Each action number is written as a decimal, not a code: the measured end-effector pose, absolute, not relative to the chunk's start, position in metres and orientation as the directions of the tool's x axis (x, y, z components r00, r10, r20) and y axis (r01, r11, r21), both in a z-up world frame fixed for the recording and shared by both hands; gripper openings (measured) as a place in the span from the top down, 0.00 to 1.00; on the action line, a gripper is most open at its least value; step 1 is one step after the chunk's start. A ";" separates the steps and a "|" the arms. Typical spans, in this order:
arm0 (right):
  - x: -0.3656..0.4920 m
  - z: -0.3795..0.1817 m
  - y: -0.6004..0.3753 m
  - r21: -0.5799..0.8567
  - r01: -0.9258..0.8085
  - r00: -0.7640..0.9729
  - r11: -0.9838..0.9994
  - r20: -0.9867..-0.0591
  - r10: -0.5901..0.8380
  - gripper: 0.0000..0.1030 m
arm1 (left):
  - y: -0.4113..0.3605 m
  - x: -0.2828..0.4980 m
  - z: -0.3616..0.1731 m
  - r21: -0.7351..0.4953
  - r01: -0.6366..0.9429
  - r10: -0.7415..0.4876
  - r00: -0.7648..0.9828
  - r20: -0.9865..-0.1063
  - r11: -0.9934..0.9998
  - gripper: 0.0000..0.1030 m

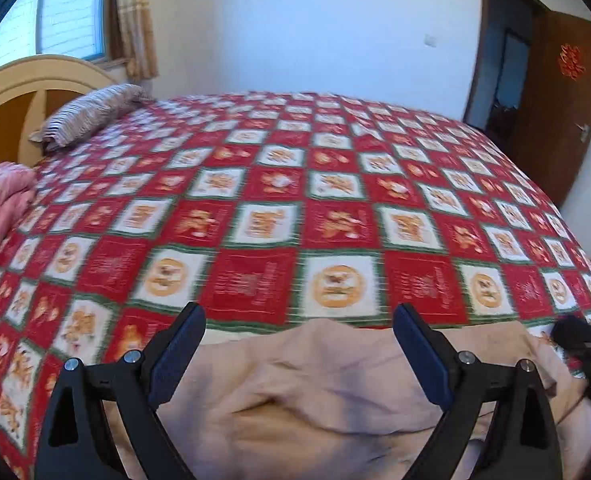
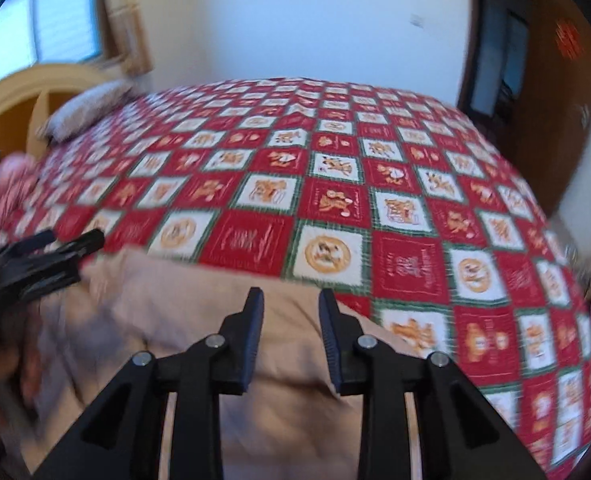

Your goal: Fold large clothes

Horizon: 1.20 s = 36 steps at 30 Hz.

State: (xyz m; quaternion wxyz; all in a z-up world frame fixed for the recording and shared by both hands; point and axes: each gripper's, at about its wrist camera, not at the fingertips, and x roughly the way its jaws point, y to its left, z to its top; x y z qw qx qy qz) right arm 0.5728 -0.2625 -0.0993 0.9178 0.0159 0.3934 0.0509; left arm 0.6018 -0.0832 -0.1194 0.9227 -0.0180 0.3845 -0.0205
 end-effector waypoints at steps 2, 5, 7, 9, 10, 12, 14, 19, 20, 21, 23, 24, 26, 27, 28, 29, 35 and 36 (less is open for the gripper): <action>0.591 -0.116 -0.263 0.142 -0.056 0.656 0.988 -0.741 0.144 0.70 | -0.094 0.610 -0.136 -0.037 0.039 -0.054 0.667 -0.743 0.999 0.08; 0.600 -0.146 -0.260 0.170 -0.033 0.610 0.985 -0.777 0.154 0.70 | -0.106 0.615 -0.174 0.023 0.067 -0.024 0.615 -0.788 0.997 0.08; 0.593 -0.164 -0.261 0.175 -0.035 0.587 0.984 -0.793 0.162 0.70 | -0.104 0.610 -0.190 0.005 0.075 -0.042 0.615 -0.788 0.997 0.08; 0.584 -0.171 -0.263 0.173 -0.059 0.590 0.983 -0.788 0.174 0.70 | -0.102 0.606 -0.193 -0.005 0.070 -0.048 0.625 -0.779 0.998 0.06; 0.580 -0.173 -0.263 0.171 -0.065 0.593 0.983 -0.786 0.176 0.71 | -0.102 0.606 -0.194 -0.001 0.070 -0.045 0.627 -0.778 0.998 0.06; 0.577 -0.175 -0.265 0.171 -0.066 0.595 0.983 -0.784 0.176 0.72 | -0.104 0.605 -0.198 0.016 0.071 -0.032 0.627 -0.778 0.997 0.04; 0.577 -0.178 -0.262 0.150 -0.074 0.600 0.986 -0.783 0.164 0.72 | -0.106 0.604 -0.201 0.032 0.069 -0.019 0.631 -0.776 0.997 0.03; 0.577 -0.186 -0.254 0.089 -0.073 0.614 0.993 -0.781 0.115 0.72 | -0.104 0.608 -0.208 0.022 0.064 -0.021 0.612 -0.791 0.998 0.01; 0.577 -0.187 -0.253 0.082 -0.071 0.616 0.994 -0.780 0.108 0.72 | -0.104 0.608 -0.209 0.020 0.062 -0.022 0.609 -0.793 0.998 0.01; 0.577 -0.188 -0.252 0.072 -0.071 0.619 0.995 -0.779 0.101 0.72 | -0.104 0.609 -0.210 0.019 0.061 -0.022 0.609 -0.793 0.998 0.01; 0.578 -0.189 -0.249 0.051 -0.069 0.620 0.996 -0.780 0.082 0.72 | -0.103 0.609 -0.211 0.011 0.058 -0.027 0.607 -0.794 0.998 0.01; 0.578 -0.189 -0.248 0.037 -0.067 0.622 0.997 -0.780 0.071 0.72 | -0.103 0.609 -0.212 0.007 0.057 -0.029 0.607 -0.794 0.998 0.01; 0.578 -0.190 -0.245 0.014 -0.065 0.625 0.998 -0.779 0.051 0.72 | -0.102 0.609 -0.212 -0.002 0.057 -0.036 0.605 -0.795 0.998 0.01; 0.578 -0.191 -0.244 0.006 -0.063 0.625 0.998 -0.779 0.044 0.72 | -0.101 0.609 -0.212 -0.005 0.057 -0.039 0.604 -0.796 0.998 0.01; 0.578 -0.191 -0.243 0.002 -0.062 0.625 0.998 -0.780 0.040 0.72 | -0.101 0.609 -0.213 -0.009 0.058 -0.042 0.604 -0.796 0.998 0.01; 0.578 -0.191 -0.243 0.001 -0.061 0.625 0.998 -0.780 0.039 0.72 | -0.101 0.609 -0.213 -0.009 0.058 -0.042 0.603 -0.796 0.998 0.01; 0.580 -0.193 -0.243 0.003 -0.058 0.627 0.998 -0.778 0.038 0.72 | -0.102 0.609 -0.213 -0.008 0.058 -0.041 0.604 -0.796 0.998 0.01; 0.579 -0.193 -0.243 0.005 -0.057 0.627 0.998 -0.778 0.040 0.72 | -0.101 0.609 -0.213 -0.008 0.058 -0.042 0.603 -0.796 0.998 0.01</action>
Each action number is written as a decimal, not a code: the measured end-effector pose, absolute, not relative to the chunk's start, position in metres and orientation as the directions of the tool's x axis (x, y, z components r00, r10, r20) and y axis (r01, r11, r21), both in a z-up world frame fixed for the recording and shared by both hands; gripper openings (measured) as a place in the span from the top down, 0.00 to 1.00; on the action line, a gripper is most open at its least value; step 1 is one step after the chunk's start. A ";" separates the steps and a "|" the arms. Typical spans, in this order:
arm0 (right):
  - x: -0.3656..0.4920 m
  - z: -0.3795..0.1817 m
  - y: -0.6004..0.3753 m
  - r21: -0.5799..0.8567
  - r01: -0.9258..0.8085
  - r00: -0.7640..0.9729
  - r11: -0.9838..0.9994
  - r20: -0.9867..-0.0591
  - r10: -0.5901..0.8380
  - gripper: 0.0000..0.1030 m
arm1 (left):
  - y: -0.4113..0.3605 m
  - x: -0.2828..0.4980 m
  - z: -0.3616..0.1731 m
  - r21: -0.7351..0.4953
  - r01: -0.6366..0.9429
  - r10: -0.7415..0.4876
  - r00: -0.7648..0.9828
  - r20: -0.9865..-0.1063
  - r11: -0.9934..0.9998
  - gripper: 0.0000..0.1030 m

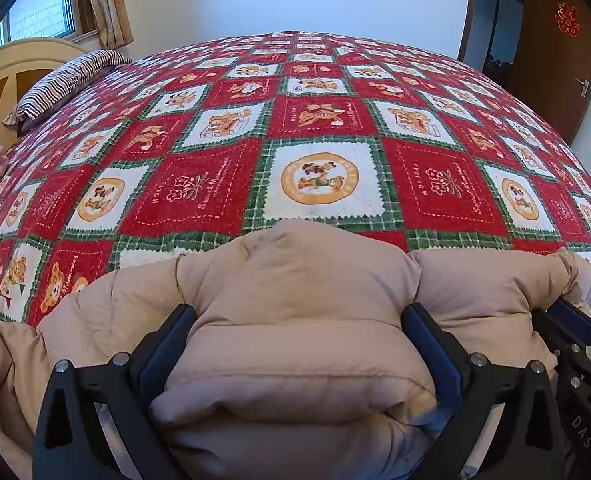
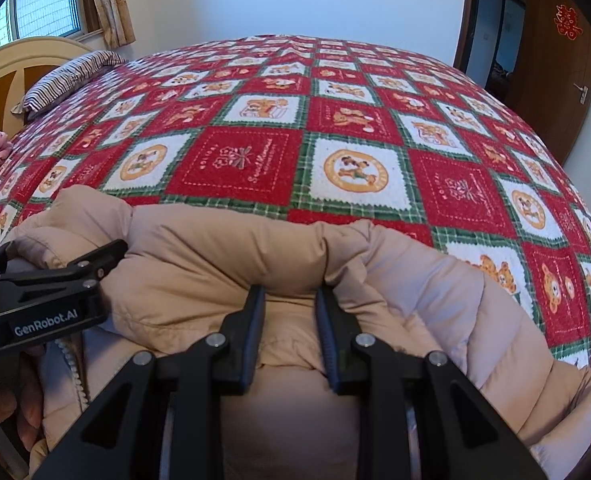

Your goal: Fold large clothes

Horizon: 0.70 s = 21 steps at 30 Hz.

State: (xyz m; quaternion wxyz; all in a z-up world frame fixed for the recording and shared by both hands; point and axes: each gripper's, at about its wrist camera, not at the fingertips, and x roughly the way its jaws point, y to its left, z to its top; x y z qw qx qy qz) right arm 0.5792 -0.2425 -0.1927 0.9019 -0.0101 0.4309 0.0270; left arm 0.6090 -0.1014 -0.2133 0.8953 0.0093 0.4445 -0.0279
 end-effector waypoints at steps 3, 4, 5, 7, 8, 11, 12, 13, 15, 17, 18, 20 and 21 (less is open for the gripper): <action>0.579 -0.193 -0.243 0.006 -0.058 0.627 0.998 -0.778 0.041 0.72 | -0.101 0.609 -0.213 -0.007 0.058 -0.041 0.603 -0.797 0.998 0.01; 0.579 -0.193 -0.243 0.008 -0.058 0.627 0.998 -0.778 0.043 0.72 | -0.102 0.609 -0.213 -0.007 0.058 -0.040 0.603 -0.797 0.998 0.01; 0.579 -0.193 -0.242 0.007 -0.057 0.627 0.998 -0.778 0.041 0.72 | -0.102 0.609 -0.213 -0.008 0.058 -0.042 0.603 -0.797 0.998 0.01; 0.579 -0.193 -0.242 0.007 -0.057 0.627 0.998 -0.778 0.041 0.72 | -0.102 0.609 -0.213 -0.007 0.058 -0.041 0.603 -0.796 0.998 0.01; 0.580 -0.193 -0.243 0.008 -0.057 0.627 0.998 -0.778 0.042 0.72 | -0.101 0.609 -0.214 -0.008 0.058 -0.041 0.603 -0.797 0.998 0.01; 0.579 -0.193 -0.243 0.007 -0.056 0.627 0.998 -0.778 0.041 0.72 | -0.101 0.609 -0.214 -0.007 0.058 -0.041 0.604 -0.796 0.998 0.01; 0.580 -0.194 -0.243 0.007 -0.056 0.628 0.998 -0.777 0.041 0.72 | -0.102 0.609 -0.214 -0.007 0.058 -0.040 0.603 -0.797 0.998 0.01; 0.579 -0.193 -0.243 0.008 -0.056 0.628 0.998 -0.777 0.042 0.72 | -0.102 0.609 -0.214 -0.005 0.058 -0.039 0.603 -0.797 0.998 0.01; 0.580 -0.193 -0.243 0.009 -0.057 0.627 0.998 -0.778 0.042 0.72 | -0.102 0.609 -0.214 -0.002 0.058 -0.036 0.603 -0.797 0.998 0.01; 0.580 -0.194 -0.243 0.011 -0.056 0.627 0.998 -0.778 0.044 0.72 | -0.102 0.609 -0.214 -0.003 0.058 -0.038 0.603 -0.797 0.998 0.01; 0.579 -0.194 -0.243 0.012 -0.056 0.627 0.998 -0.778 0.044 0.72 | -0.103 0.609 -0.214 0.001 0.058 -0.035 0.604 -0.797 0.998 0.01; 0.580 -0.194 -0.243 0.010 -0.056 0.627 0.998 -0.778 0.043 0.72 | -0.104 0.609 -0.215 0.012 0.058 -0.026 0.604 -0.797 0.998 0.01; 0.580 -0.194 -0.243 0.011 -0.056 0.627 0.998 -0.778 0.043 0.72 | -0.104 0.609 -0.215 0.016 0.058 -0.022 0.605 -0.796 0.998 0.01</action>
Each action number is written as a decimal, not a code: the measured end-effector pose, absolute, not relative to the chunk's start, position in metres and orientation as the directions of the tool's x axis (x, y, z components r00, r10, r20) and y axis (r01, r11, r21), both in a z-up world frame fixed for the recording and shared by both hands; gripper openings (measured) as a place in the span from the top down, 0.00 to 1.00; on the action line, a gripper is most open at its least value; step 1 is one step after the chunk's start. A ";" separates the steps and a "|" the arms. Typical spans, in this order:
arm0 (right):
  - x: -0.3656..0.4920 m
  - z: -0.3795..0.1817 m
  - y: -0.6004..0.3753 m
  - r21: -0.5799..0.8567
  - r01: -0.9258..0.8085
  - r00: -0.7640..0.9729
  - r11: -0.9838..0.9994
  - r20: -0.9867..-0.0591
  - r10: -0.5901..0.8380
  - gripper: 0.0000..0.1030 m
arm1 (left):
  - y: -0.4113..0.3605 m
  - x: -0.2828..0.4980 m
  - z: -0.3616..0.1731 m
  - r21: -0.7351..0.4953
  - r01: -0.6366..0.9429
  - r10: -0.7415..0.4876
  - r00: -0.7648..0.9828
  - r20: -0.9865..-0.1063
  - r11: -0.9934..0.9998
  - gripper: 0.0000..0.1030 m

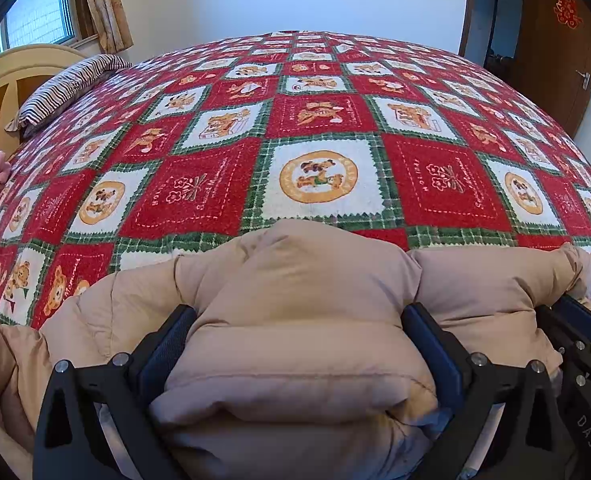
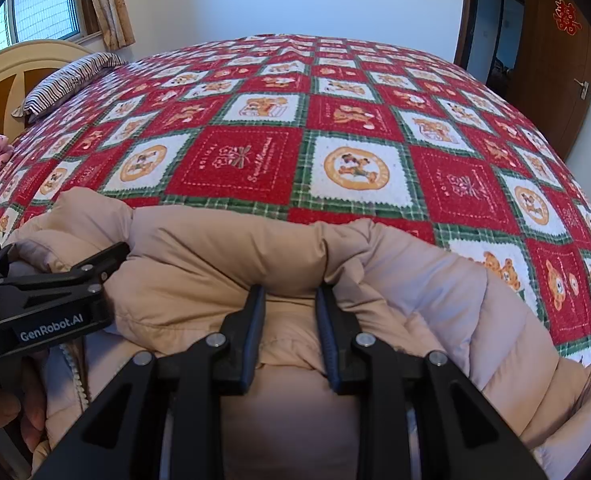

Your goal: Fold large clothes

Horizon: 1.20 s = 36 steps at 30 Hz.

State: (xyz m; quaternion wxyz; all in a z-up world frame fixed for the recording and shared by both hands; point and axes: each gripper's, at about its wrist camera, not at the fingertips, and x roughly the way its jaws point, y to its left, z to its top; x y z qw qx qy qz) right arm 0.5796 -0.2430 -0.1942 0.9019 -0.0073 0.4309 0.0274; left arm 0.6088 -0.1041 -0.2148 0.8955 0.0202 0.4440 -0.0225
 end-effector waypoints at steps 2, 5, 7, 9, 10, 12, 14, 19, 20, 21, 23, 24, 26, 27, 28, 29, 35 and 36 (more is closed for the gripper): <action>0.580 -0.194 -0.243 0.015 -0.055 0.627 0.998 -0.778 0.046 0.72 | -0.105 0.610 -0.215 0.020 0.059 -0.020 0.605 -0.796 0.998 0.01; 0.579 -0.194 -0.241 -0.010 -0.059 0.626 0.998 -0.779 0.029 0.72 | -0.102 0.615 -0.209 -0.008 0.075 -0.050 0.572 -0.819 0.997 0.01; 0.576 -0.185 -0.242 -0.027 -0.096 0.611 0.995 -0.791 0.037 0.66 | -0.090 0.611 -0.183 -0.030 0.069 -0.065 0.583 -0.810 0.997 0.01; 0.563 -0.170 -0.247 -0.048 -0.093 0.614 0.995 -0.789 0.020 0.42 | -0.075 0.592 -0.145 -0.068 0.094 -0.113 0.644 -0.757 0.993 0.01; 0.547 -0.157 -0.252 -0.064 -0.079 0.638 0.995 -0.770 0.001 0.23 | -0.064 0.576 -0.126 -0.077 0.125 -0.141 0.663 -0.735 0.989 0.01; 0.509 -0.135 -0.263 -0.077 -0.078 0.686 0.994 -0.727 -0.003 0.17 | -0.043 0.542 -0.105 -0.066 0.146 -0.149 0.682 -0.716 0.987 0.01; 0.477 -0.129 -0.272 -0.058 -0.089 0.674 0.994 -0.739 0.017 0.17 | -0.020 0.507 -0.097 -0.057 0.147 -0.144 0.687 -0.712 0.987 0.01; 0.372 -0.148 -0.298 0.034 -0.044 0.575 0.998 -0.816 0.053 0.17 | 0.042 0.388 -0.109 0.046 0.142 -0.068 0.701 -0.710 0.989 0.01; 0.349 -0.152 -0.301 0.034 -0.035 0.572 0.999 -0.819 0.048 0.17 | 0.054 0.363 -0.116 0.066 0.146 -0.055 0.694 -0.718 0.987 0.01; 0.325 -0.158 -0.303 0.031 -0.022 0.567 0.999 -0.823 0.038 0.17 | 0.059 0.345 -0.123 0.077 0.149 -0.047 0.688 -0.724 0.986 0.01; 0.292 -0.163 -0.308 0.040 0.004 0.565 0.999 -0.825 0.031 0.17 | 0.074 0.304 -0.141 0.085 0.147 -0.035 0.667 -0.744 0.985 0.01; 0.271 -0.166 -0.310 0.053 0.024 0.566 0.998 -0.824 0.030 0.17 | 0.081 0.285 -0.150 0.088 0.149 -0.033 0.658 -0.752 0.985 0.01; 0.242 -0.170 -0.315 0.089 0.054 0.563 0.995 -0.825 0.043 0.17 | 0.096 0.246 -0.172 0.090 0.145 -0.022 0.629 -0.777 0.985 0.01; 0.225 -0.172 -0.316 0.101 0.075 0.569 0.992 -0.822 0.041 0.17 | 0.099 0.234 -0.180 0.095 0.142 -0.014 0.620 -0.785 0.985 0.01; 0.213 -0.173 -0.317 0.102 0.091 0.576 0.991 -0.817 0.031 0.17 | 0.101 0.222 -0.188 0.099 0.131 -0.002 0.612 -0.791 0.986 0.01; 0.203 -0.174 -0.318 0.101 0.100 0.580 0.990 -0.815 0.024 0.16 | 0.106 0.212 -0.195 0.091 0.117 0.003 0.603 -0.798 0.989 0.01; 0.150 -0.179 -0.314 0.107 0.132 0.608 0.985 -0.794 0.004 0.16 | 0.138 0.172 -0.213 -0.093 0.042 -0.100 0.574 -0.813 0.995 0.01; 0.145 -0.180 -0.316 0.135 0.140 0.607 0.981 -0.794 0.023 0.16 | 0.140 0.167 -0.215 -0.109 0.042 -0.113 0.578 -0.808 0.993 0.01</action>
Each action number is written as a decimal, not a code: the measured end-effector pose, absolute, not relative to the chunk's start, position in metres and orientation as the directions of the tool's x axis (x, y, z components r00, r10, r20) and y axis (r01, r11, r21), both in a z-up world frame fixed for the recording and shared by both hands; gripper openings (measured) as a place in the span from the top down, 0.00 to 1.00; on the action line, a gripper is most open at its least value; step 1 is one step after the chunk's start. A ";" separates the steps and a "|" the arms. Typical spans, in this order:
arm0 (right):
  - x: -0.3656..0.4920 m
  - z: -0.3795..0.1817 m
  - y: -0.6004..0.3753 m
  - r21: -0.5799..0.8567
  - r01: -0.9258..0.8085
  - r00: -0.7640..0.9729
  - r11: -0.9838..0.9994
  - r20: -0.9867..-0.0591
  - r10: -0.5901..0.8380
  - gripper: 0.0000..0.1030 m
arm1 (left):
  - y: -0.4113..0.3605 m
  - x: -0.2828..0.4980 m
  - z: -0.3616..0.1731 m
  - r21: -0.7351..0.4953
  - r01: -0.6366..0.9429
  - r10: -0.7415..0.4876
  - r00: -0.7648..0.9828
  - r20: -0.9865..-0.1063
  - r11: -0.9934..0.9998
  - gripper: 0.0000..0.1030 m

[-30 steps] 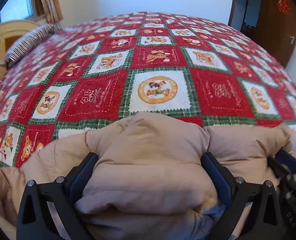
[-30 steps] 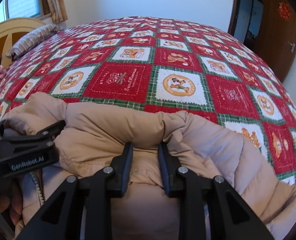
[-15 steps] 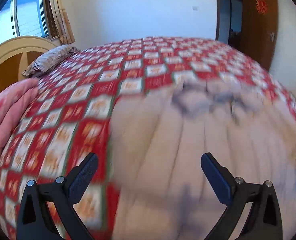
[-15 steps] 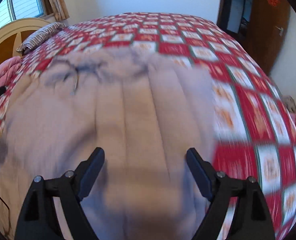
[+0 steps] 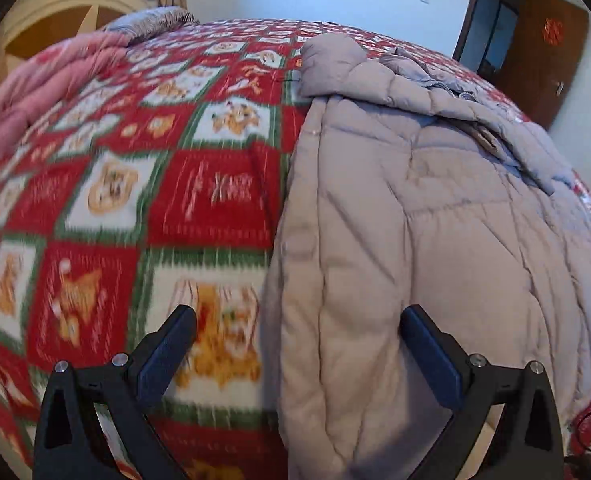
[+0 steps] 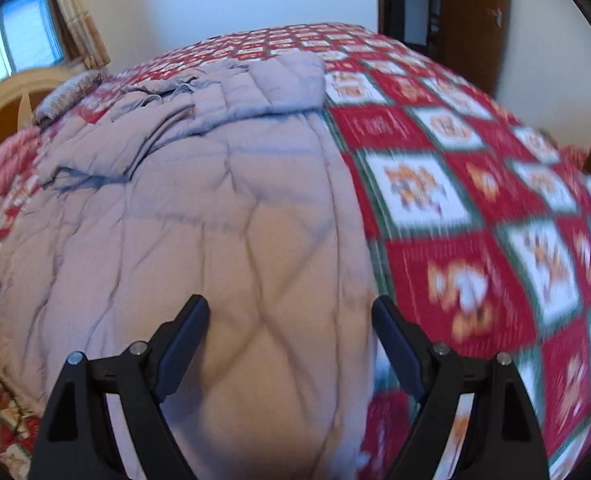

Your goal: Fold large clothes

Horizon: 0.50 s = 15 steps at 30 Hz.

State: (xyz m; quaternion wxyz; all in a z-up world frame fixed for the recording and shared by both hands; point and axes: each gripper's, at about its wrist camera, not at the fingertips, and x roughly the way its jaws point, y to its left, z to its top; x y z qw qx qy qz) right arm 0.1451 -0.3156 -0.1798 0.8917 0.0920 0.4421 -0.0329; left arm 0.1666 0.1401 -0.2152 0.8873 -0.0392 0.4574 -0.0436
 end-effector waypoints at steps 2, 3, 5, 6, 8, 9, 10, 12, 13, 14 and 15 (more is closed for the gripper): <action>0.130 -0.184 -0.318 0.172 0.153 0.606 0.973 -0.794 0.045 0.16 | 0.136 0.163 -0.216 -0.107 0.056 -0.120 0.590 -0.799 0.993 0.01; 0.124 -0.187 -0.317 0.172 0.154 0.601 0.973 -0.798 0.046 0.16 | 0.135 0.161 -0.218 -0.102 0.067 -0.122 0.594 -0.795 0.992 0.01; 0.112 -0.193 -0.314 0.173 0.143 0.592 0.974 -0.804 0.056 0.17 | 0.131 0.158 -0.219 -0.100 0.081 -0.128 0.604 -0.786 0.992 0.01; 0.107 -0.196 -0.312 0.181 0.138 0.590 0.974 -0.805 0.066 0.17 | 0.129 0.157 -0.220 -0.105 0.088 -0.137 0.604 -0.785 0.991 0.01; 0.100 -0.203 -0.314 0.229 0.143 0.583 0.963 -0.806 0.105 0.24 | 0.127 0.157 -0.220 -0.111 0.098 -0.148 0.605 -0.782 0.989 0.01; 0.099 -0.207 -0.317 0.266 0.150 0.582 0.952 -0.803 0.133 0.26 | 0.125 0.157 -0.220 -0.109 0.105 -0.150 0.607 -0.781 0.989 0.06; 0.097 -0.210 -0.320 0.292 0.160 0.588 0.943 -0.795 0.146 0.30 | 0.124 0.155 -0.218 -0.109 0.117 -0.158 0.608 -0.778 0.987 0.13; 0.094 -0.209 -0.319 0.297 0.156 0.594 0.942 -0.790 0.150 0.50 | 0.117 0.148 -0.212 -0.106 0.164 -0.186 0.613 -0.768 0.981 0.57; 0.091 -0.205 -0.316 0.307 0.138 0.603 0.942 -0.780 0.166 0.68 | 0.114 0.144 -0.208 -0.098 0.190 -0.196 0.612 -0.766 0.977 0.65; 0.089 -0.202 -0.315 0.312 0.126 0.609 0.942 -0.774 0.175 0.77 | 0.112 0.141 -0.205 -0.079 0.202 -0.190 0.620 -0.761 0.976 0.78; 0.087 -0.196 -0.311 0.297 0.117 0.616 0.948 -0.770 0.165 0.79 | 0.111 0.138 -0.199 -0.060 0.208 -0.181 0.630 -0.755 0.976 0.84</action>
